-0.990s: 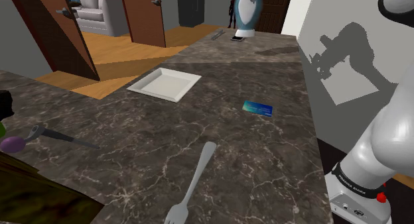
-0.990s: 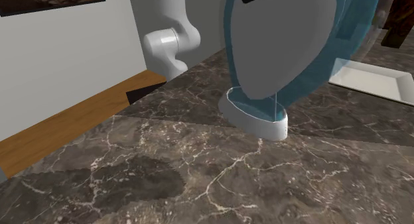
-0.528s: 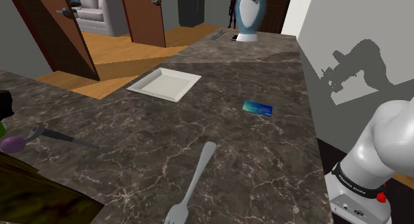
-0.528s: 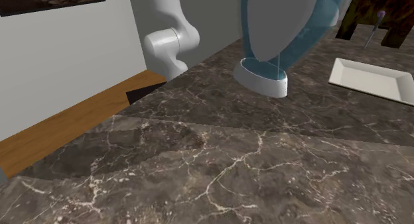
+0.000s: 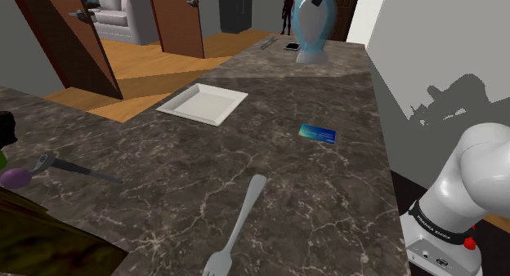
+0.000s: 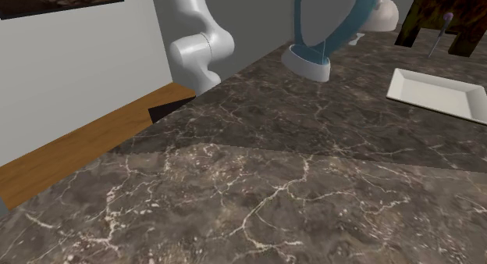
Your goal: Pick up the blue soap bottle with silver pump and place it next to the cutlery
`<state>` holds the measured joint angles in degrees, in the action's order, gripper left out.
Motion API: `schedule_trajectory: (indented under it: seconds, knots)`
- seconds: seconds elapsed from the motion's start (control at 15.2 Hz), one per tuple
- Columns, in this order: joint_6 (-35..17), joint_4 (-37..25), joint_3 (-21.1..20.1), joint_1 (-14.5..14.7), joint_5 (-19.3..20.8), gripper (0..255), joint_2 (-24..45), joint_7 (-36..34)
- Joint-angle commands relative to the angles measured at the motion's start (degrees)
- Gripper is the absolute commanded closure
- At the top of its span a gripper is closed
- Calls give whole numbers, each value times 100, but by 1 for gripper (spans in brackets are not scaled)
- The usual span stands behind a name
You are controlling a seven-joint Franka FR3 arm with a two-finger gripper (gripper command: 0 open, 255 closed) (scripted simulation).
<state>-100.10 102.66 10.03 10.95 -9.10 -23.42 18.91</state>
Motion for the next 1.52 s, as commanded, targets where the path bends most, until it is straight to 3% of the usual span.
schedule_trajectory:
  seconds: [0.0,0.73,1.45]
  knots:
    - [10,218,-214,31,48,255,-276,-265]
    - [70,1173,-1403,226,-38,255,-1499,-1629]
    - [272,1321,-2672,458,-408,255,-2097,-3034]
